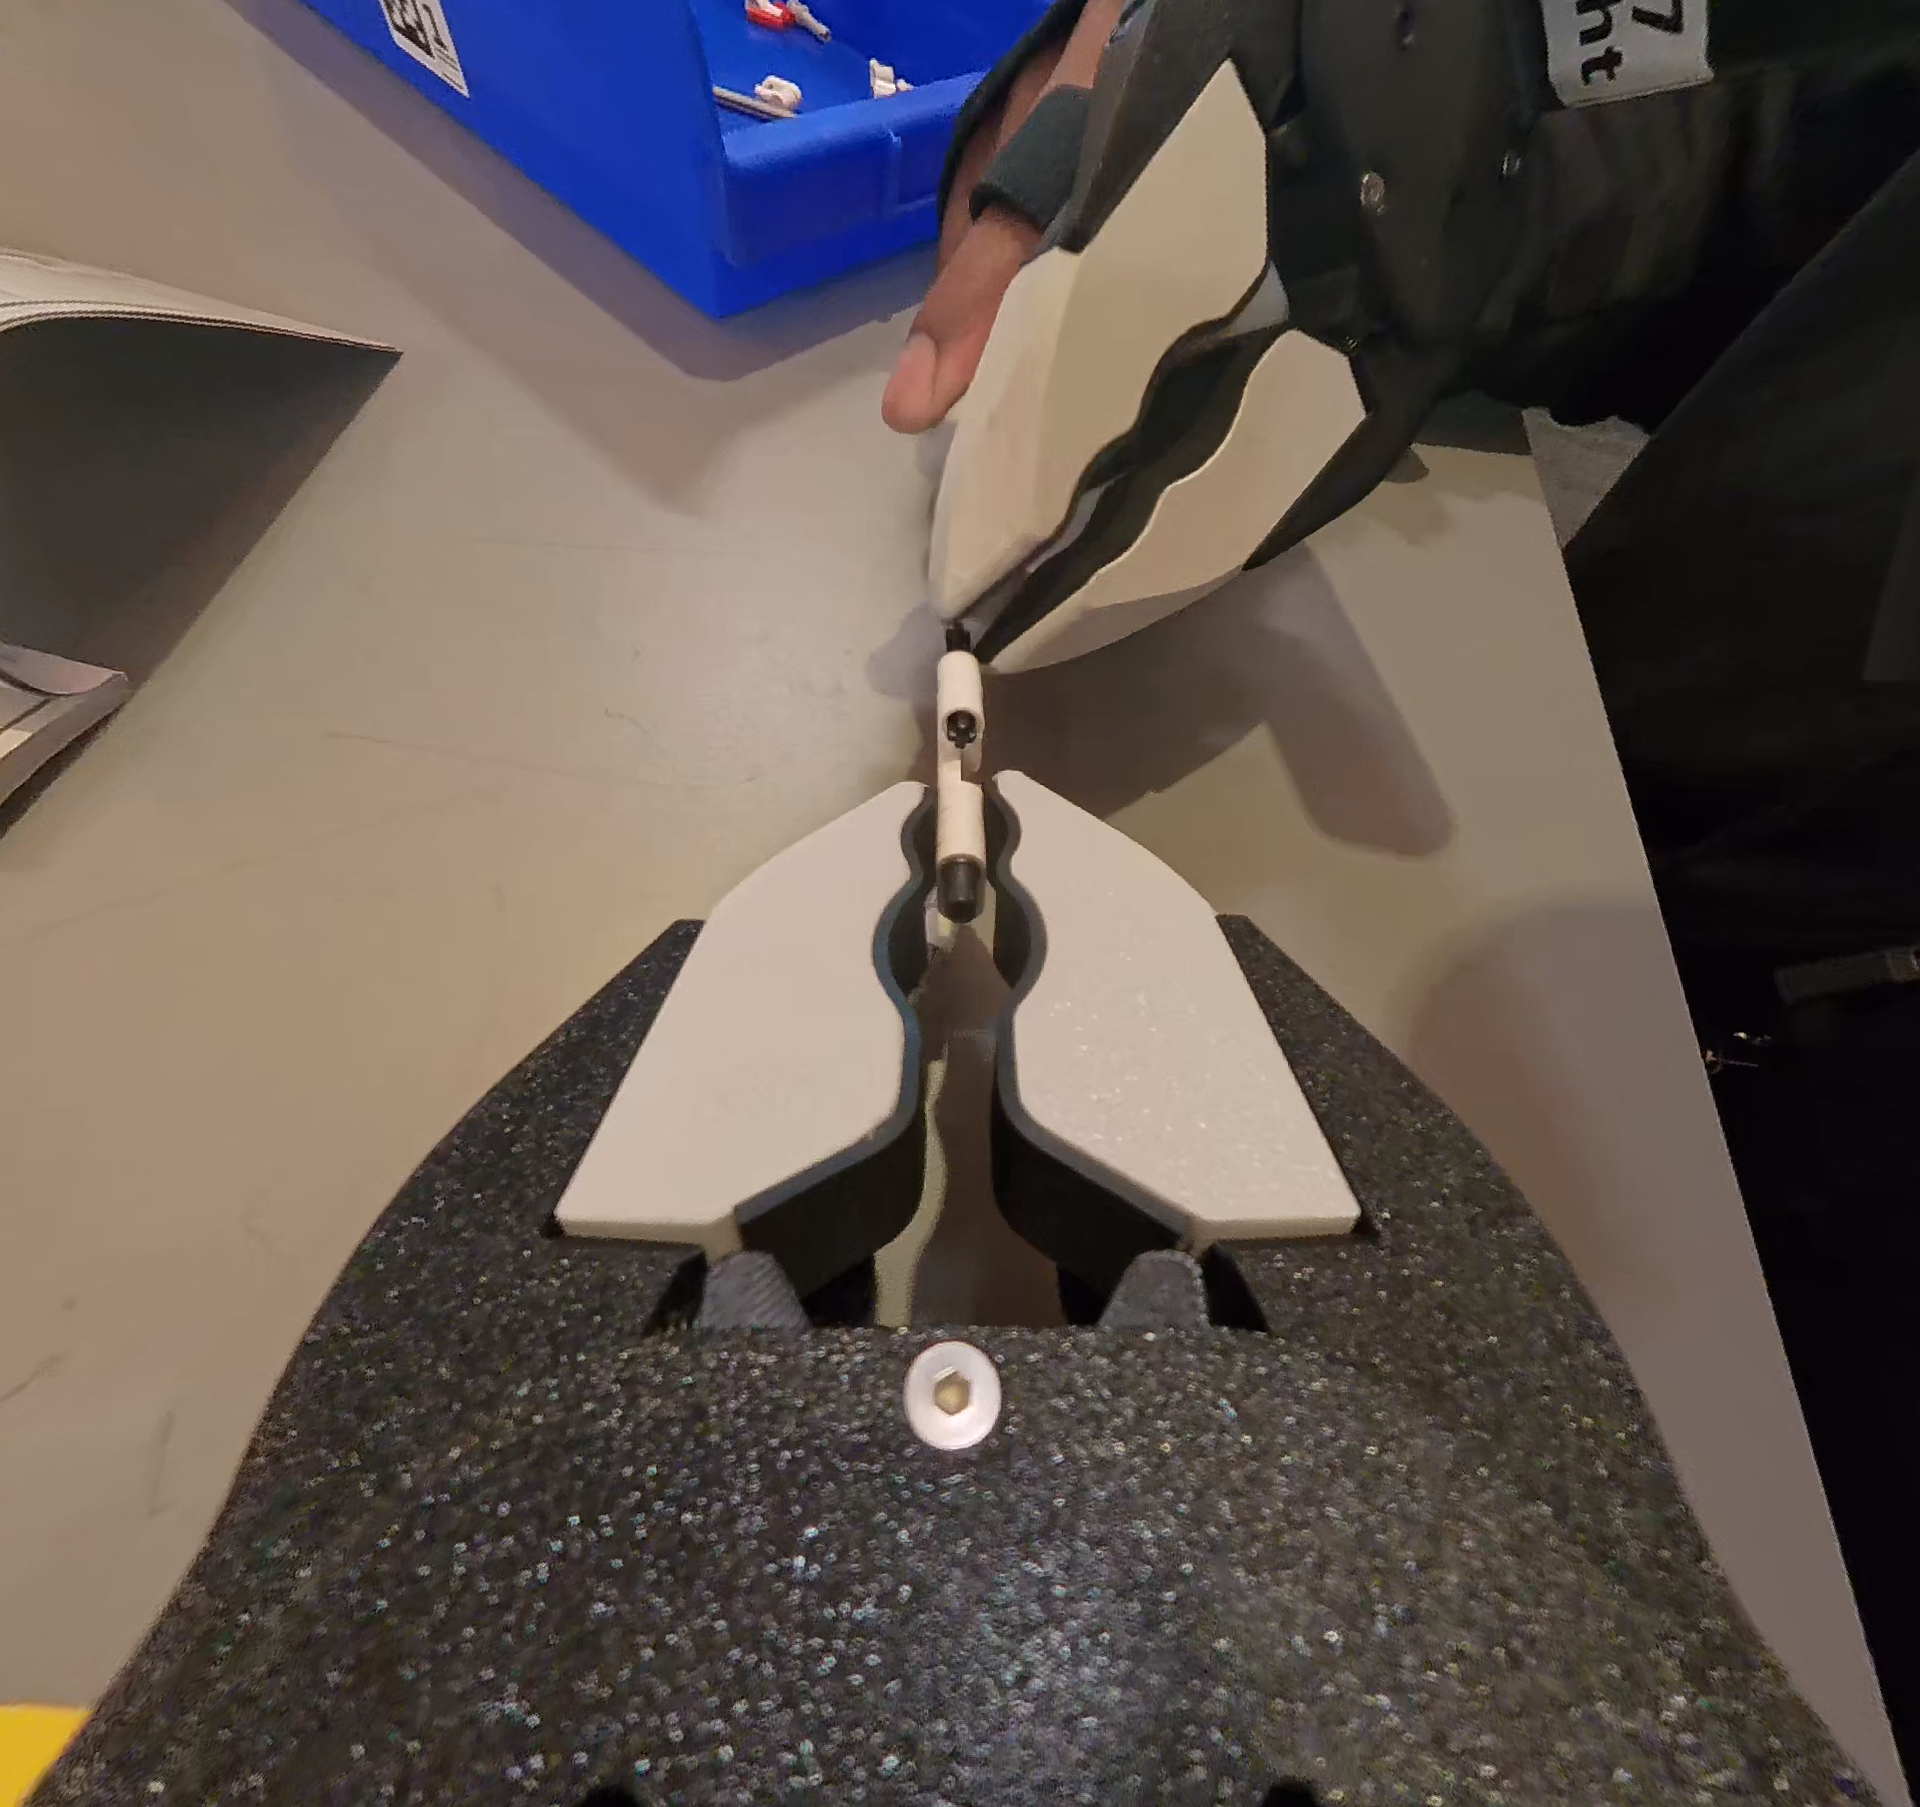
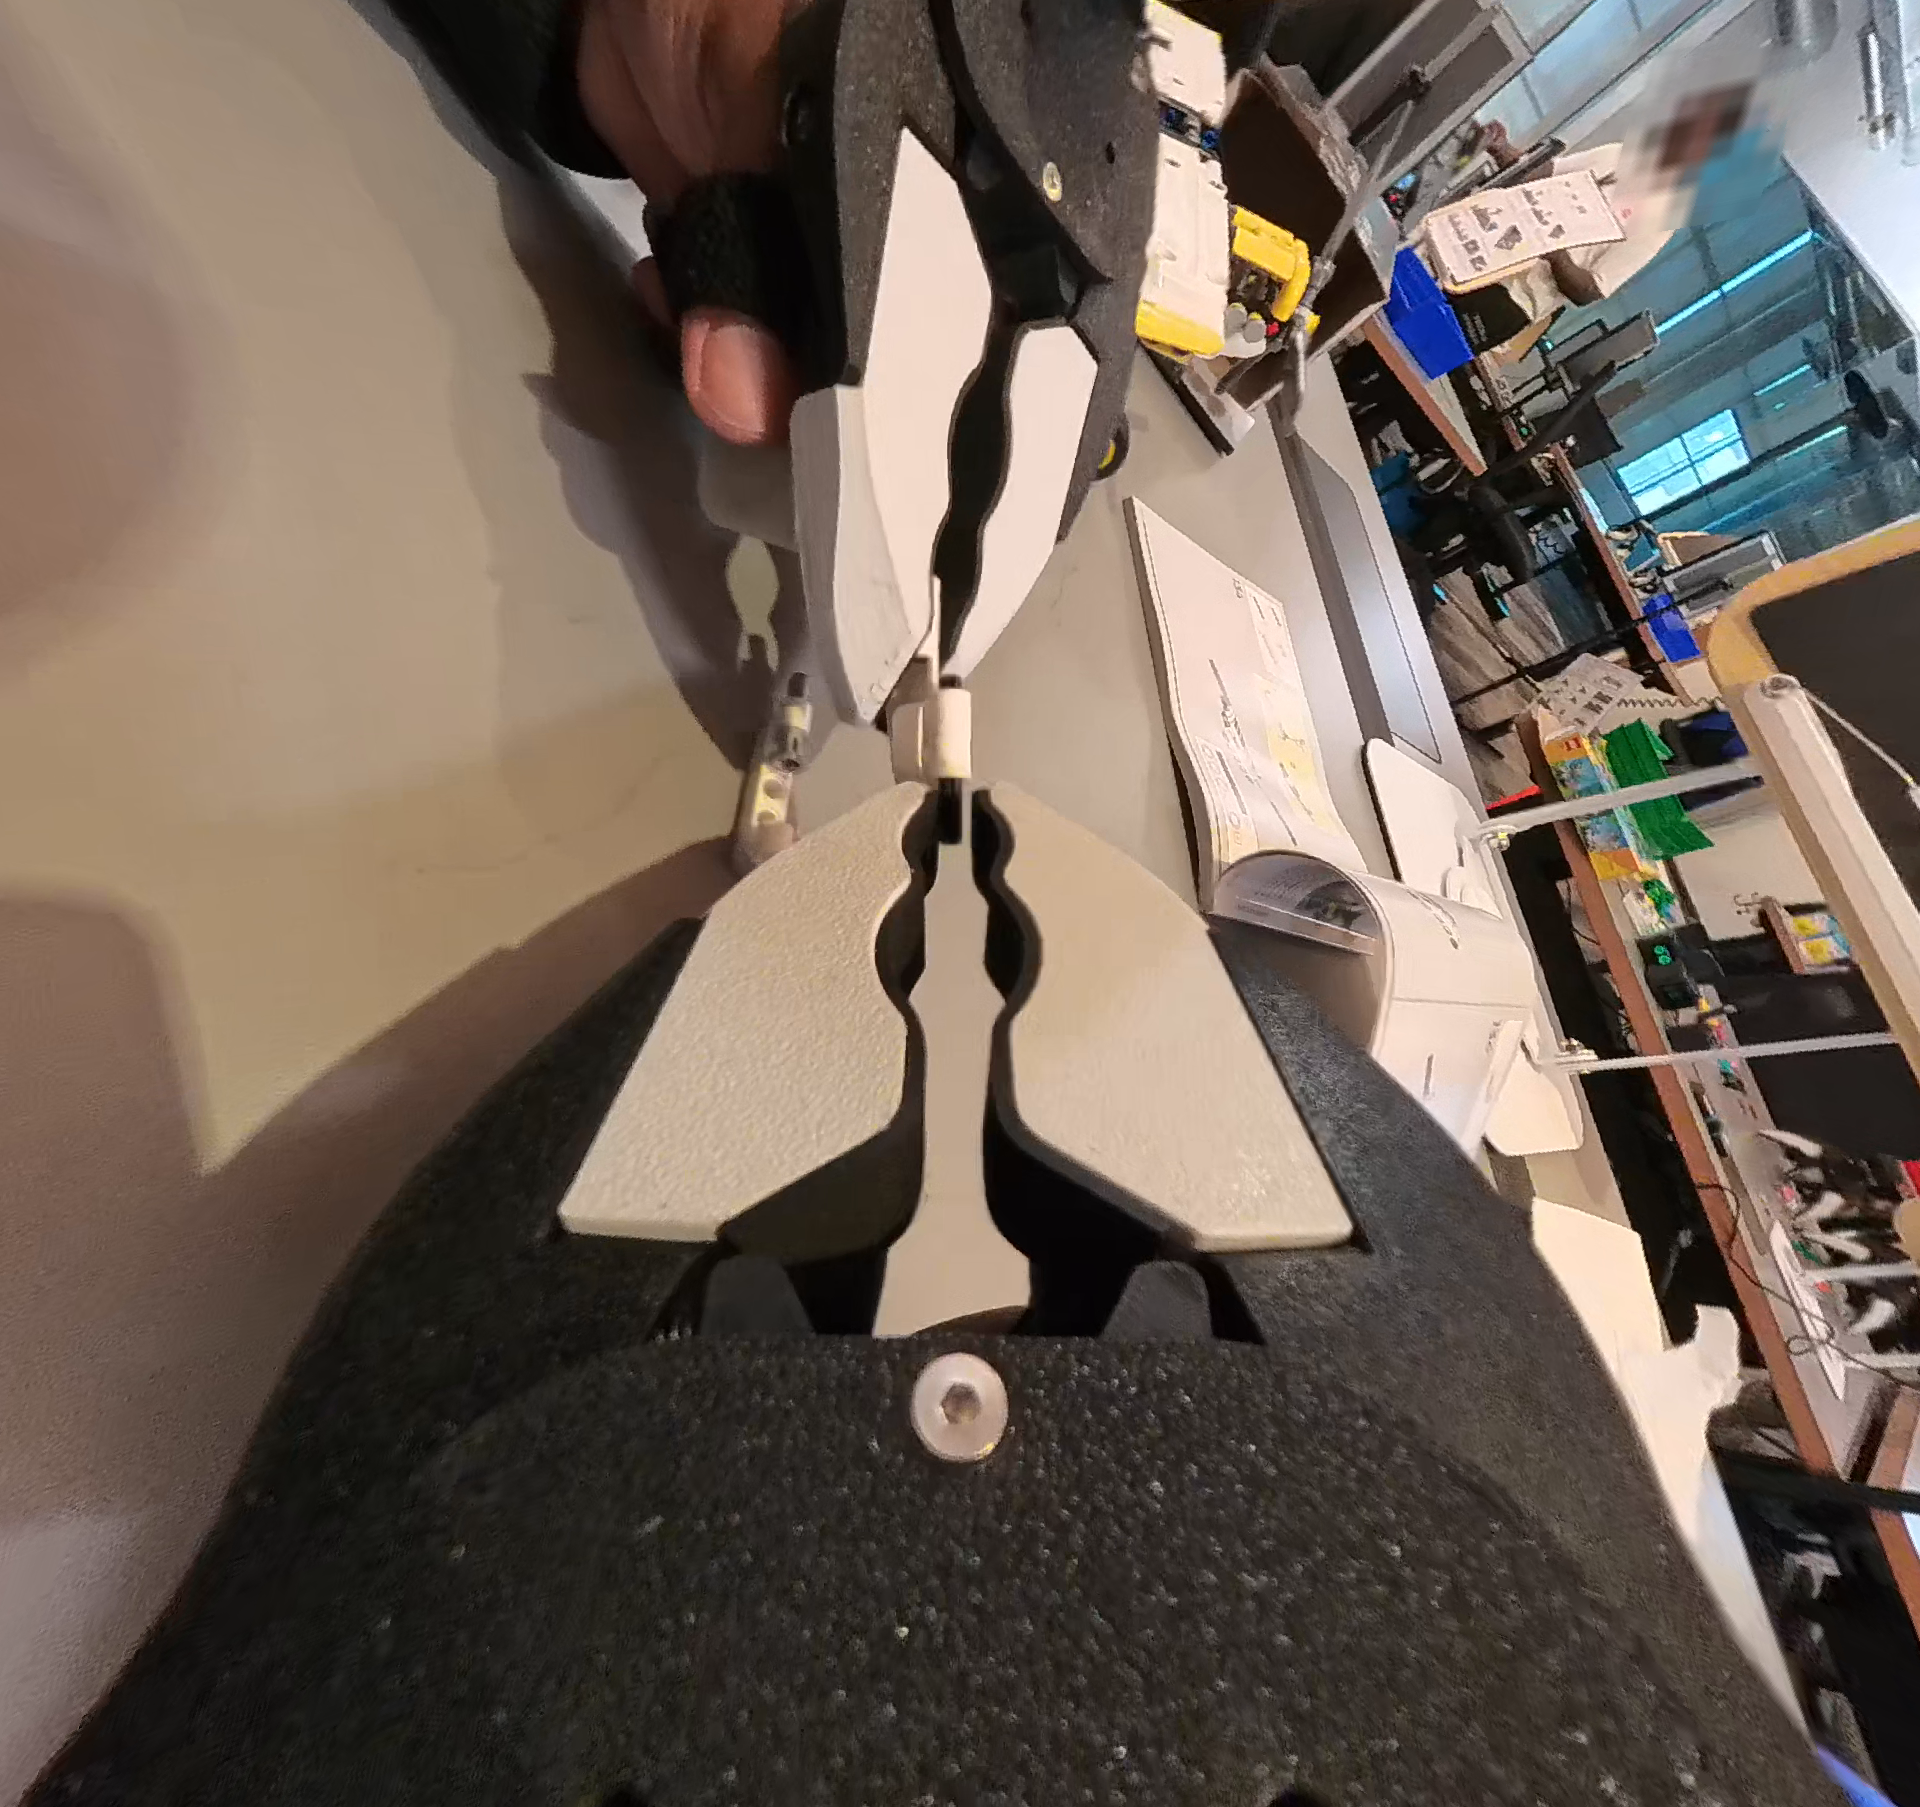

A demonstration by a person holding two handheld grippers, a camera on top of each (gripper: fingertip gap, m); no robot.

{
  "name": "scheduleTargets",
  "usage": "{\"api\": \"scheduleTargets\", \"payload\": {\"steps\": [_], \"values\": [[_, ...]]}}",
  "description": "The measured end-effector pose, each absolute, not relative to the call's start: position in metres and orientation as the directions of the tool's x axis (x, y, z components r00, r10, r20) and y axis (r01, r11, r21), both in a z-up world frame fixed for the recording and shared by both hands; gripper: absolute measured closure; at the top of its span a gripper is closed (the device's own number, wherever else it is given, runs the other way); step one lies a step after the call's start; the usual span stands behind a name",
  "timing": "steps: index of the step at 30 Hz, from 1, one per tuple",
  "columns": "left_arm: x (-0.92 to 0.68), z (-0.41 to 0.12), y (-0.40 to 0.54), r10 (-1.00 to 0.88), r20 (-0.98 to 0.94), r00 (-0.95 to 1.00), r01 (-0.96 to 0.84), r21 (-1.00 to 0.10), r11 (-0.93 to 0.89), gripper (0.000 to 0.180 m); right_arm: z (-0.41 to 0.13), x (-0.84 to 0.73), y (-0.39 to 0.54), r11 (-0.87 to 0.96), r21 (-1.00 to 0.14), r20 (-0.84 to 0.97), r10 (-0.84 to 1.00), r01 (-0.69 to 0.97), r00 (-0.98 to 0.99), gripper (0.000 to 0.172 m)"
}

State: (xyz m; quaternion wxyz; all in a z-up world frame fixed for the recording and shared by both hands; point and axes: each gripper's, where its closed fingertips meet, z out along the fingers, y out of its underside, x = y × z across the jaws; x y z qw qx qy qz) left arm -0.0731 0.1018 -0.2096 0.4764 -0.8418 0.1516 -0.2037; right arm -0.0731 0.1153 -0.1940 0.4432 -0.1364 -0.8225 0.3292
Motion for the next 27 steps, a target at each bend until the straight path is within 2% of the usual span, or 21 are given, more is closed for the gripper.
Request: {"api": "scheduleTargets", "payload": {"steps": [1, 7, 27], "values": [[-0.074, -0.209, 0.102, -0.444, 0.203, 0.873, -0.051, -0.866, -0.497, 0.173, -0.193, -0.073, 0.118, 0.742, -0.668, 0.635, 0.525, -0.061, -0.566, 0.163], [-0.075, -0.207, 0.102, -0.443, 0.212, 0.871, -0.039, -0.869, -0.493, 0.173, -0.199, -0.071, 0.128, 0.693, -0.721, 0.540, 0.575, 0.014, -0.615, 0.162], [-0.070, -0.211, 0.100, -0.470, 0.188, 0.863, -0.084, -0.863, -0.499, 0.173, -0.202, -0.073, 0.117, 0.708, -0.706, 0.561, 0.550, -0.010, -0.619, 0.172]]}}
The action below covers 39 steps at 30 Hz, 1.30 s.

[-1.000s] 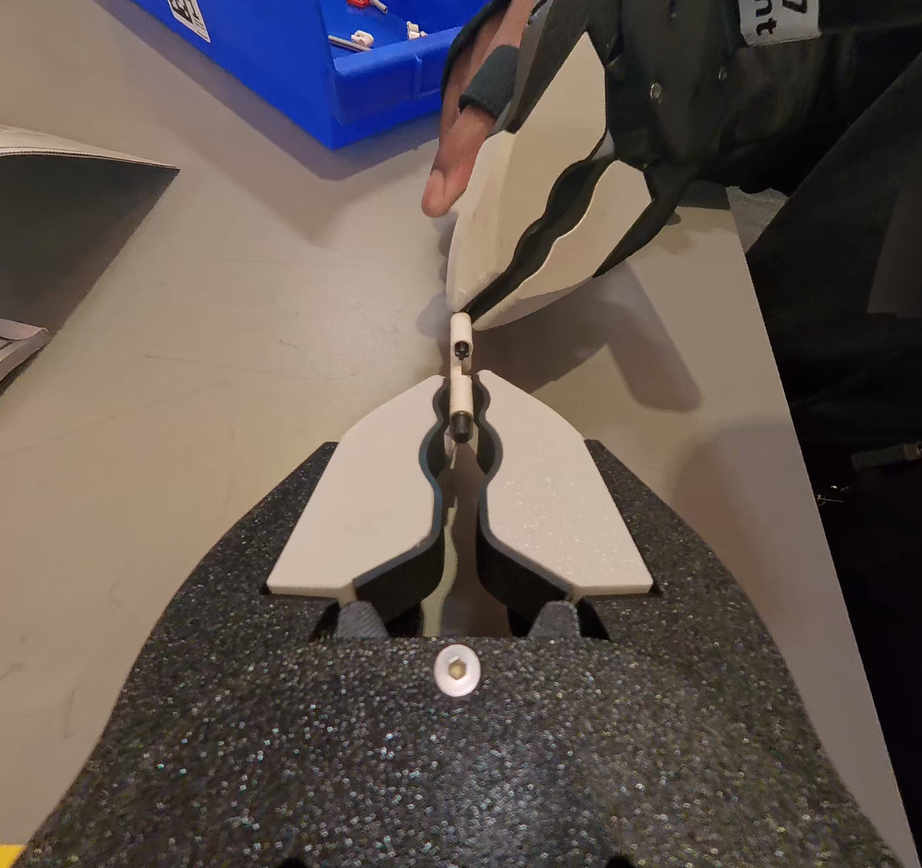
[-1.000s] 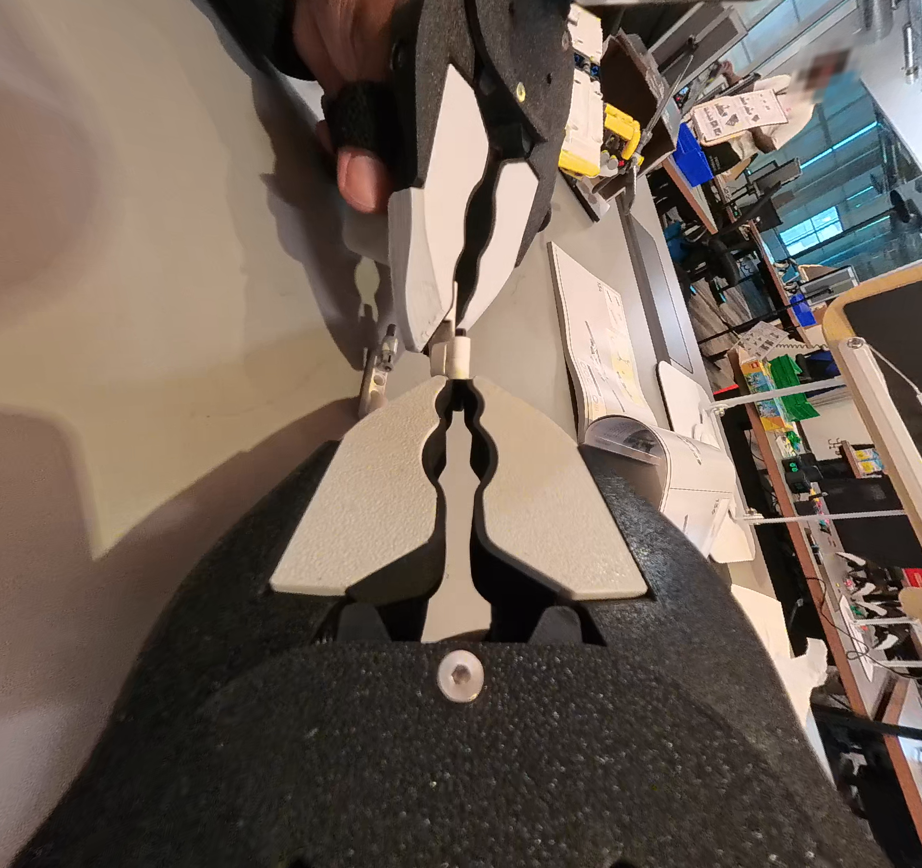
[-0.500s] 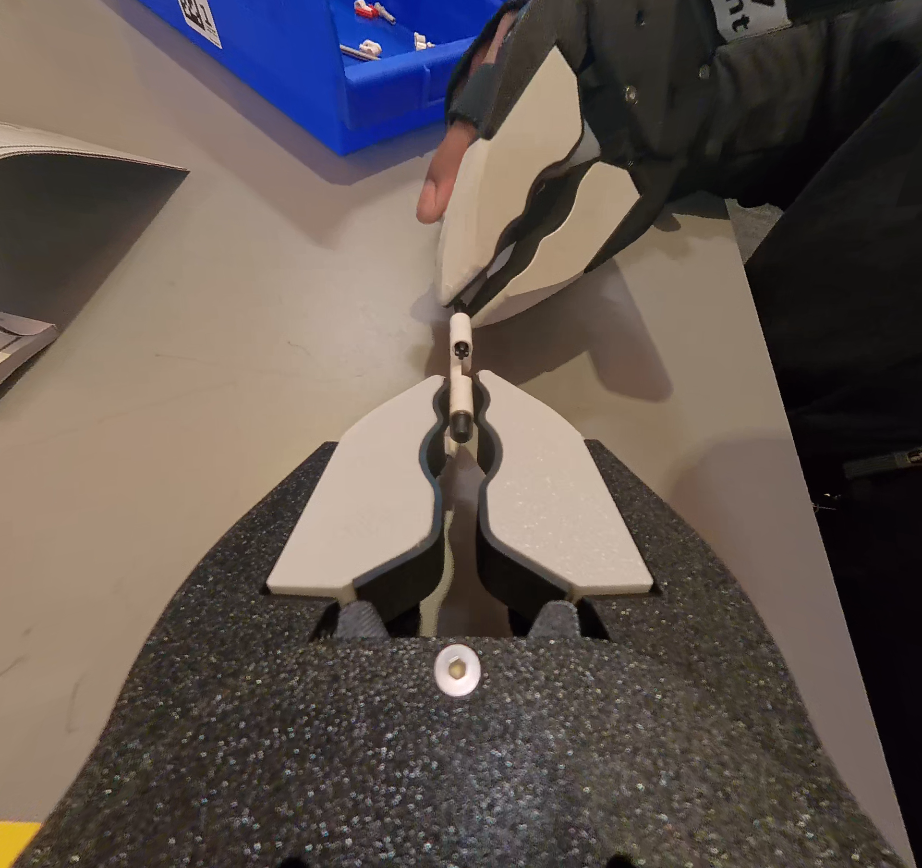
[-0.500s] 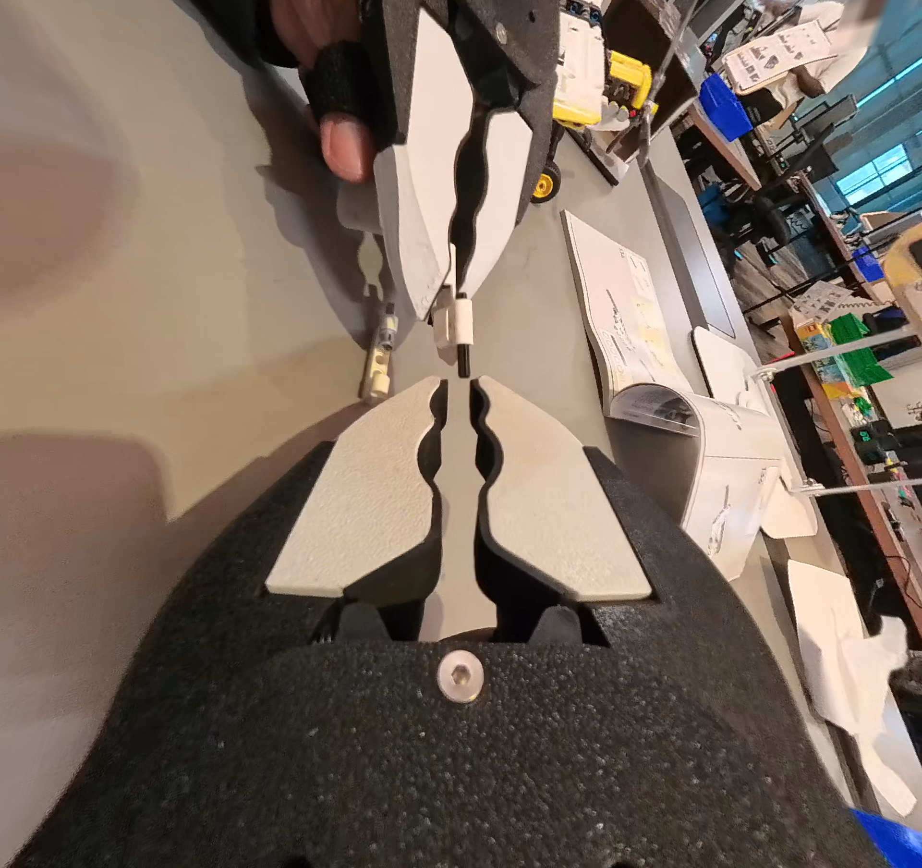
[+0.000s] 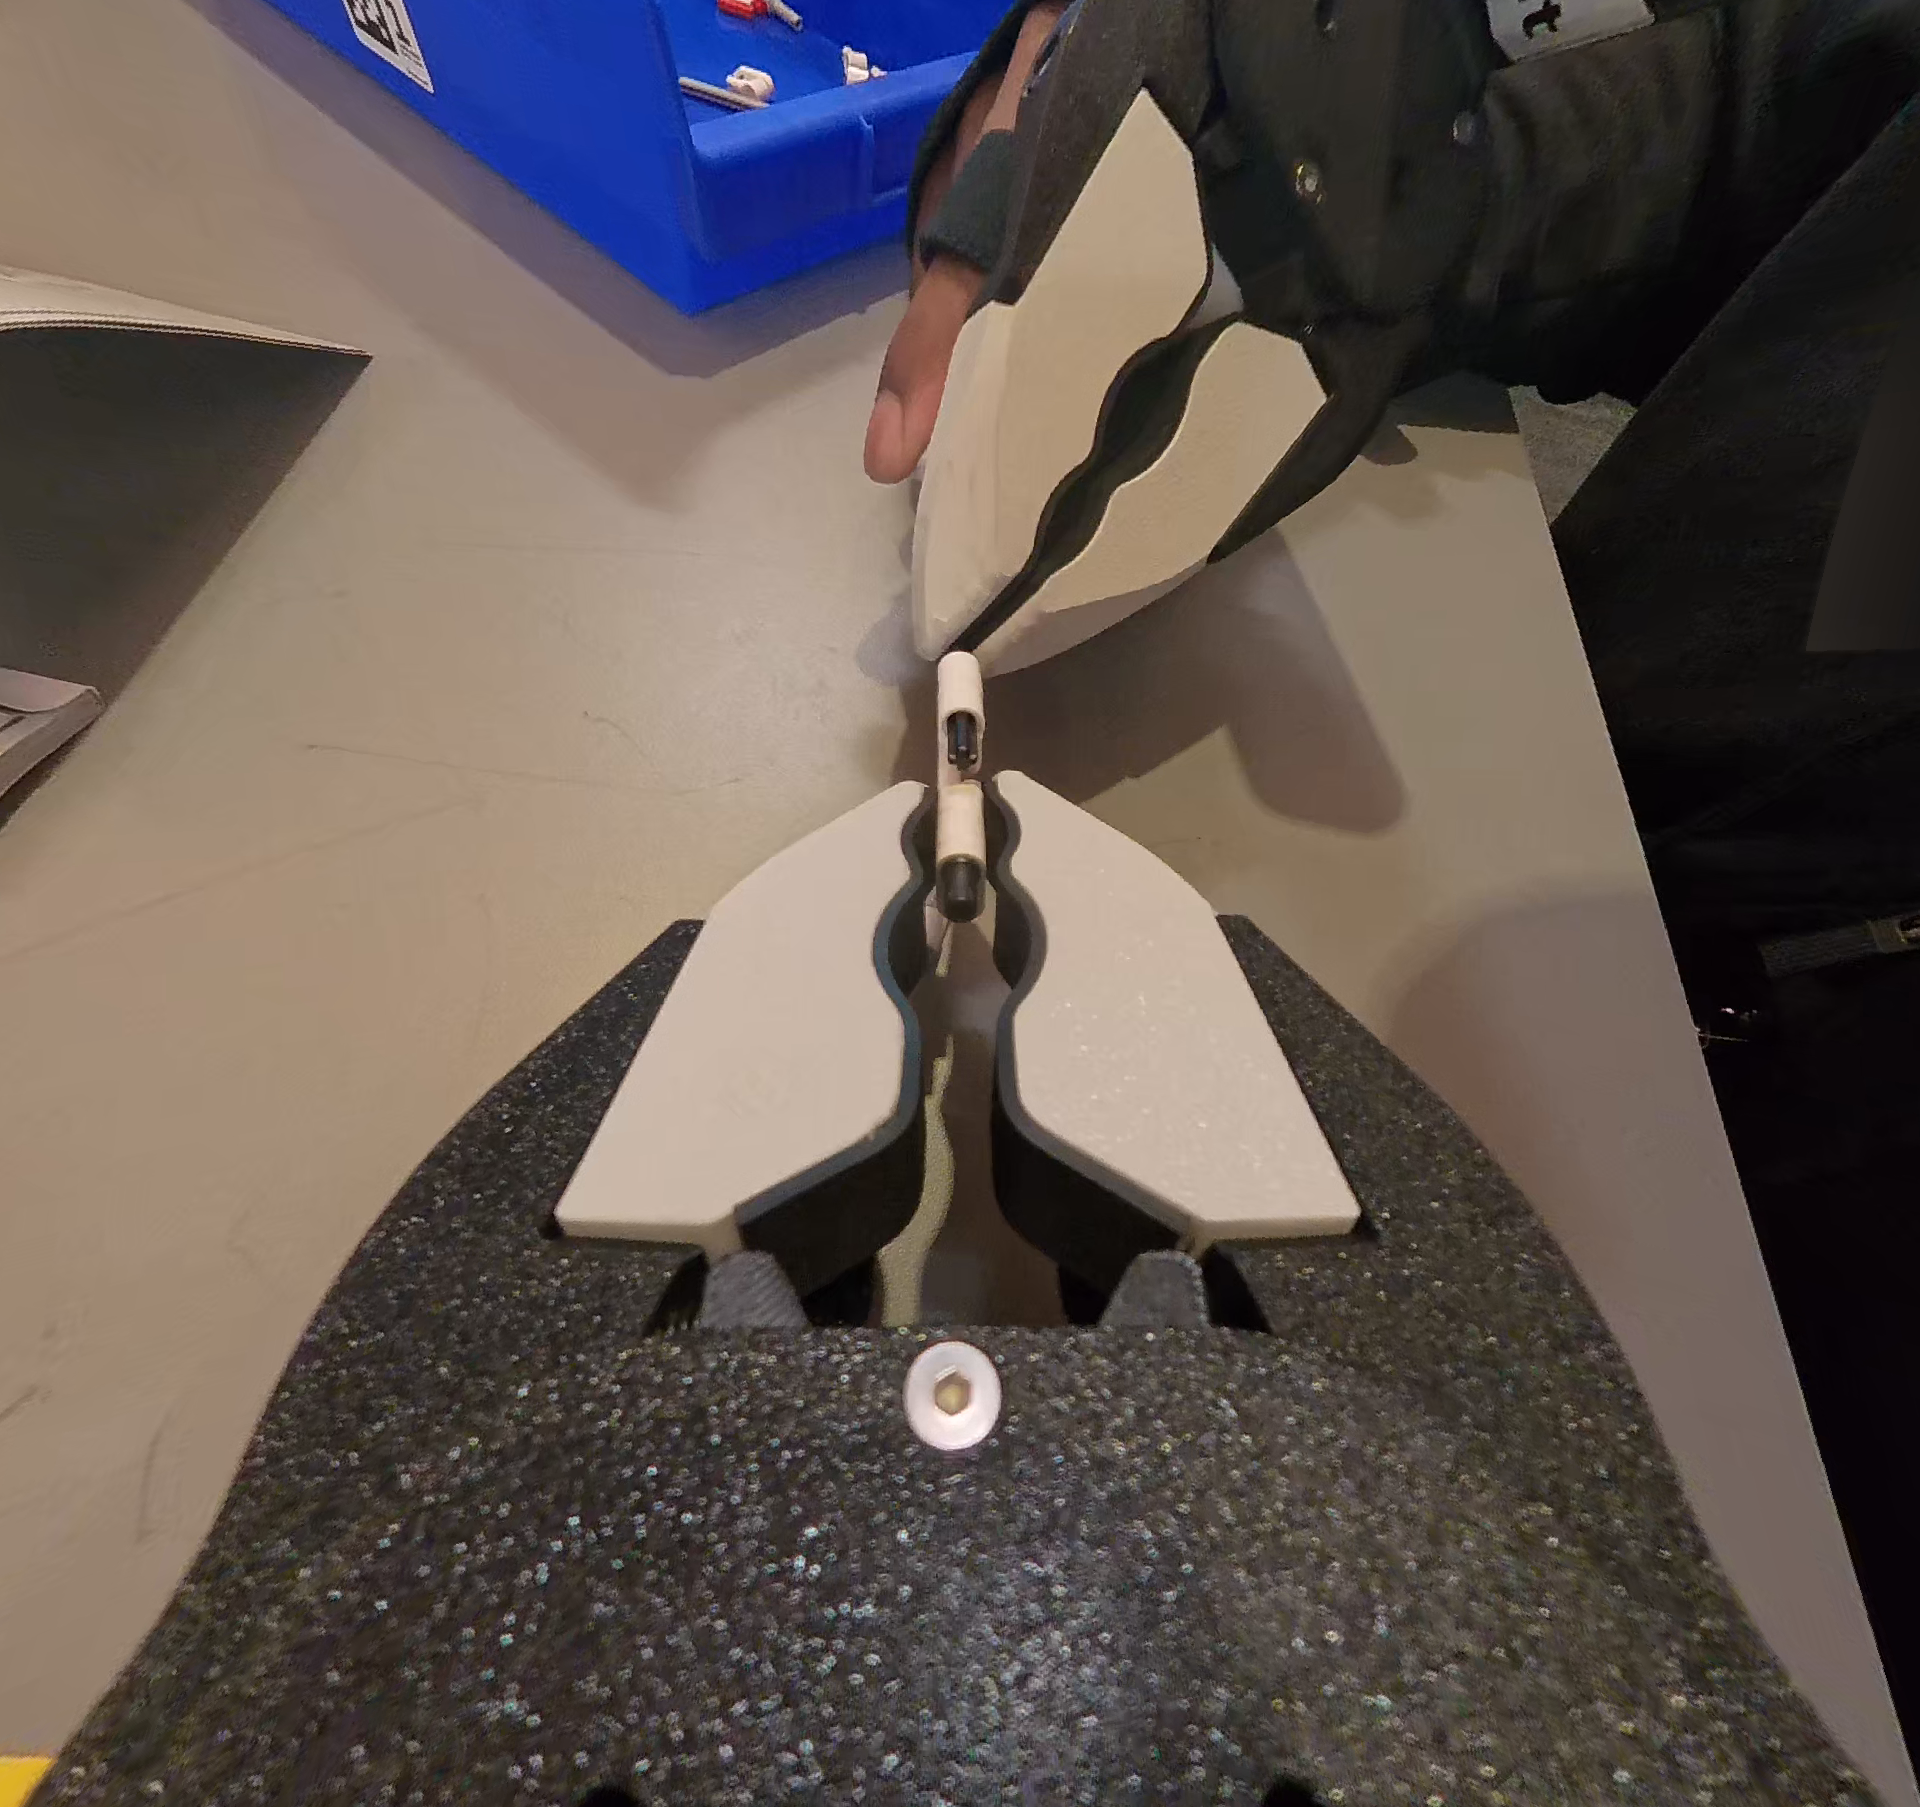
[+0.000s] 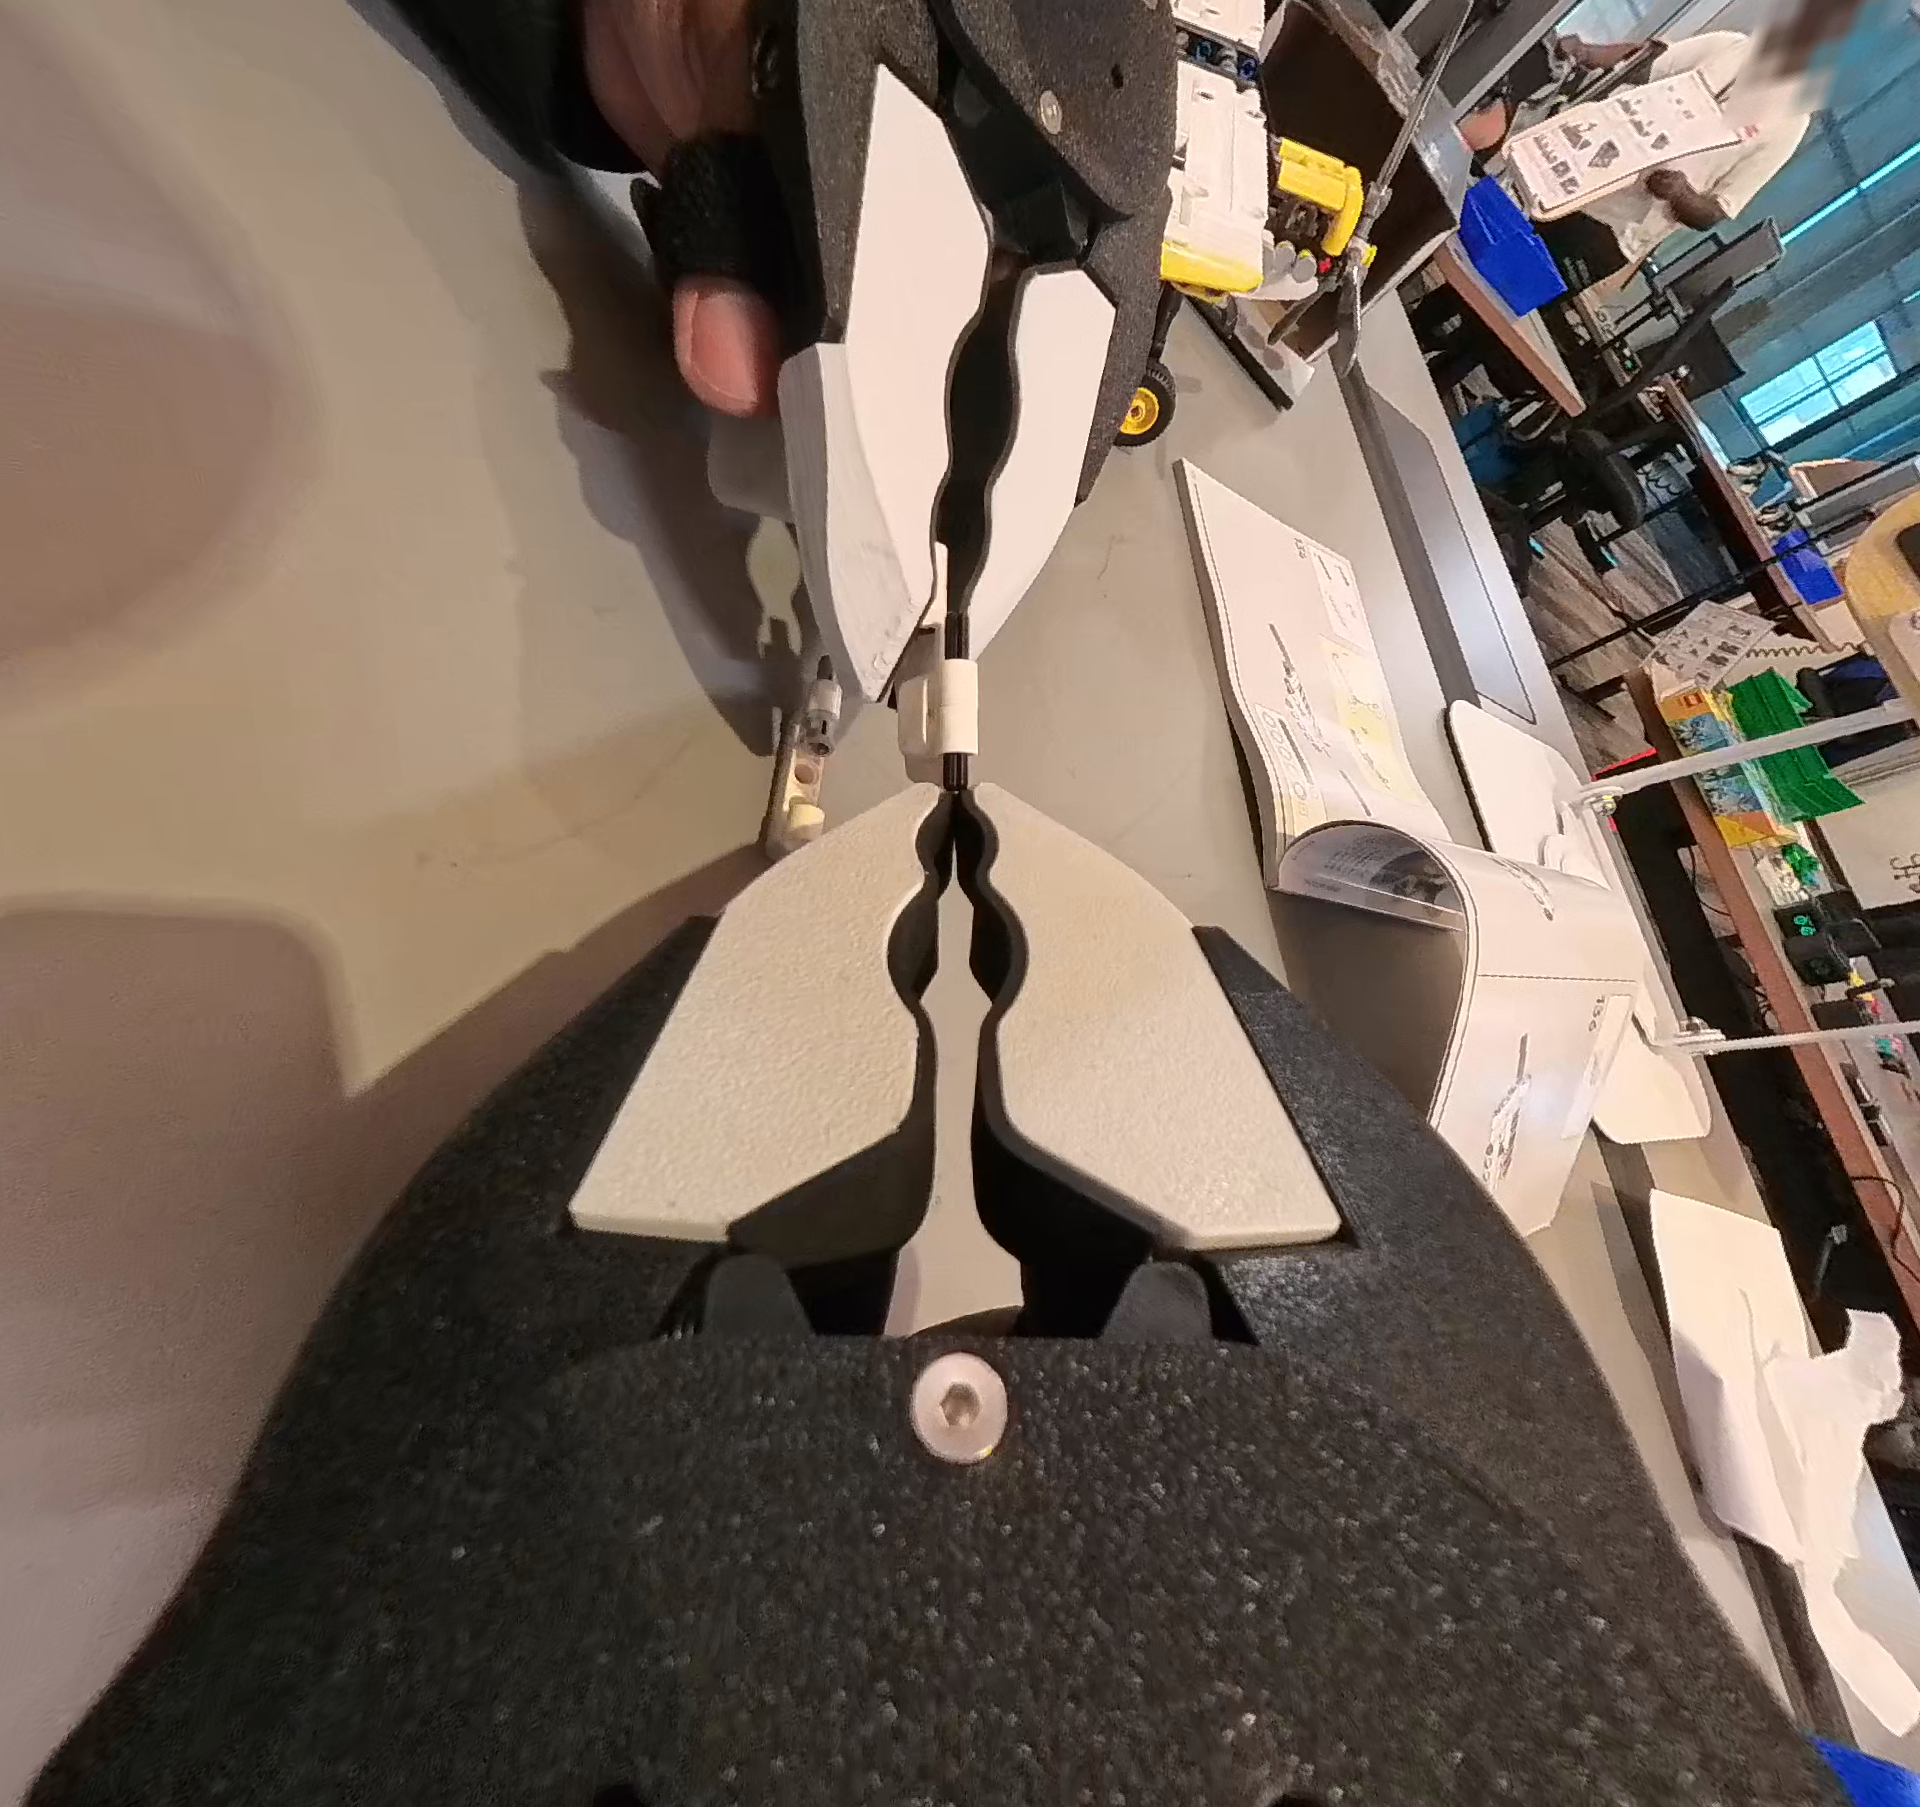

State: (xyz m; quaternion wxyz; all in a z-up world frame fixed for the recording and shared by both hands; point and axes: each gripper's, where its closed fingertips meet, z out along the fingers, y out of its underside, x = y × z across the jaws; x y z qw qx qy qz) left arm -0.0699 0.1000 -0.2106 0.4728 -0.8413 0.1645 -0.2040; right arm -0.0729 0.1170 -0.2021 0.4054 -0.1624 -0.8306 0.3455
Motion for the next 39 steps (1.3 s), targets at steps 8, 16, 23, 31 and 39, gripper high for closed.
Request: {"api": "scheduleTargets", "payload": {"steps": [8, 16, 23, 31, 39], "values": [[-0.070, -0.211, 0.100, -0.469, 0.188, 0.863, -0.084, -0.862, -0.500, 0.173, -0.202, -0.074, 0.116, 0.705, -0.709, 0.561, 0.552, -0.014, -0.617, 0.172], [-0.070, -0.212, 0.101, -0.465, 0.182, 0.866, -0.088, -0.861, -0.502, 0.173, -0.202, -0.075, 0.116, 0.710, -0.703, 0.569, 0.548, -0.019, -0.613, 0.172], [-0.071, -0.212, 0.101, -0.461, 0.184, 0.868, -0.086, -0.859, -0.504, 0.173, -0.205, -0.074, 0.122, 0.706, -0.708, 0.552, 0.551, -0.003, -0.625, 0.162], [-0.069, -0.213, 0.101, -0.465, 0.170, 0.869, -0.102, -0.857, -0.505, 0.173, -0.203, -0.069, 0.112, 0.648, -0.762, 0.480, 0.558, -0.005, -0.677, 0.150], [-0.063, -0.215, 0.099, -0.505, 0.110, 0.856, -0.176, -0.856, -0.485, 0.173, -0.201, -0.068, 0.102, 0.613, -0.790, 0.434, 0.566, 0.006, -0.701, 0.149]]}}
